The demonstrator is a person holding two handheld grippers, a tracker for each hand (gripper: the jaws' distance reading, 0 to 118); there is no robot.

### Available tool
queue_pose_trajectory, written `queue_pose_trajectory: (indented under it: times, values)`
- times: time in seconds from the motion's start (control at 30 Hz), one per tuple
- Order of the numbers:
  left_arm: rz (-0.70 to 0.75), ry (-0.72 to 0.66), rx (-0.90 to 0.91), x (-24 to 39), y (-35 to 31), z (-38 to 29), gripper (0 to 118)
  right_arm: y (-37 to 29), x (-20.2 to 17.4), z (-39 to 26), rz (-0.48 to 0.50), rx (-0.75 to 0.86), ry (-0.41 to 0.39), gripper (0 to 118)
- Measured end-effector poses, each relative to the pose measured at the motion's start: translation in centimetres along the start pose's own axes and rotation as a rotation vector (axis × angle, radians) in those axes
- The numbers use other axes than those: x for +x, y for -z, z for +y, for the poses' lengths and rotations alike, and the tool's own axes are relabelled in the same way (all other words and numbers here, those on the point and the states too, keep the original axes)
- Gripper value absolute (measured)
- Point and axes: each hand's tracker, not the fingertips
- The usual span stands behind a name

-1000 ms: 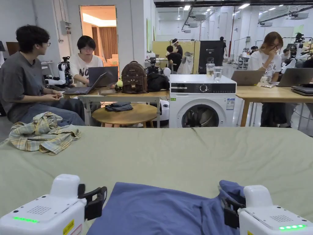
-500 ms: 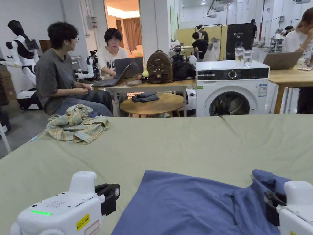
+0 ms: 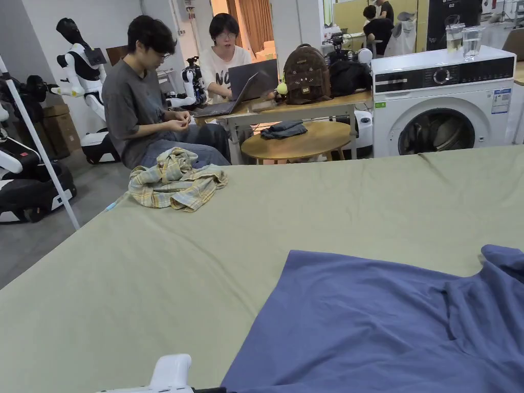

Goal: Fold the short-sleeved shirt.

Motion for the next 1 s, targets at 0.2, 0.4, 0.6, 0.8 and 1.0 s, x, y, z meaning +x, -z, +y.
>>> queue_pose_trajectory:
  times: [0.2, 0.4, 0.6, 0.8, 1.0]
  values:
    - [0.063, 0.094, -0.051, -1.3, 5.6, -8.2, 0, -1.7, 3.1, -0.2, -0.083, -0.015, 0.005, 0]
    - [0.065, 0.134, -0.072, -2.5, 4.9, -11.1, 0, 0.5, 10.1, 0.8, -0.223, -0.144, 0.057, 62]
    - [0.04, 0.08, -0.059, -0.5, 3.2, -7.5, 0, 8.5, 16.4, 0.1, -0.137, -0.363, 0.151, 62]
    - [0.05, 0.096, -0.069, -0.5, 3.3, -8.8, 0, 13.4, 18.1, -0.6, -0.129, -0.456, 0.223, 62]
    - [0.066, 0.113, -0.056, -1.0, 4.6, -10.0, 0, 12.6, 15.8, -1.6, -0.163, -0.442, 0.137, 12]
